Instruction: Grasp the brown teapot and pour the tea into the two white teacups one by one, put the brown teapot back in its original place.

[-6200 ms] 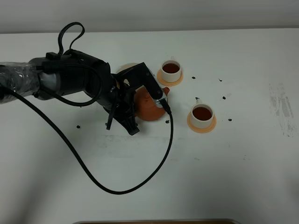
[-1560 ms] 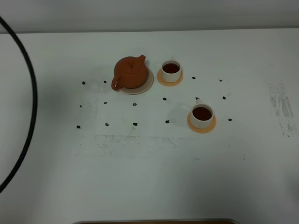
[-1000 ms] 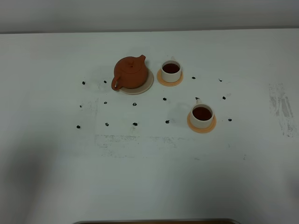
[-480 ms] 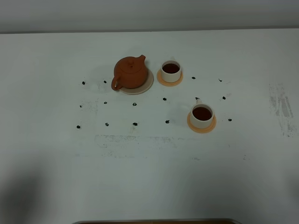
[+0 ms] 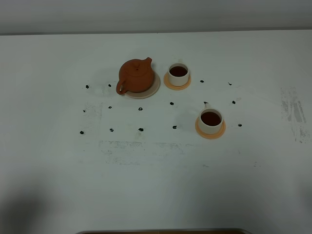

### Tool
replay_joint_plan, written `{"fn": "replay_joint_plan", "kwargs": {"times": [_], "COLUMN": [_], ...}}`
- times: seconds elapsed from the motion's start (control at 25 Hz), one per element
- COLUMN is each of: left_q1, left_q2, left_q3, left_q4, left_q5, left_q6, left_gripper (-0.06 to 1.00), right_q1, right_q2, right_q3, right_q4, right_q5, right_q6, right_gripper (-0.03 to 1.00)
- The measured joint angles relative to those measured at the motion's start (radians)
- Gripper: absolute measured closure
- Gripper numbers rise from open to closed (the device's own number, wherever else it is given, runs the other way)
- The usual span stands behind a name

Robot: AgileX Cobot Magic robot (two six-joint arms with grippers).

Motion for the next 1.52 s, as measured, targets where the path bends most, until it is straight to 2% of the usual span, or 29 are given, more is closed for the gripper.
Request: {"fn": "replay_joint_plan", "kwargs": {"times": [1.52], "left_q1": [0.014], "left_q2": [0.000], "left_q3": [0.000], "left_q4": [-0.002], "left_q5": [0.000], "left_q6": [0.005], "left_gripper": [0.47], "right_q1": [0.000], "right_q2": [0.000], "right_q3": [0.000], "right_q4": [0.002], "right_q5": [0.000], "right_q6": [0.000], "right_gripper": [0.53]}}
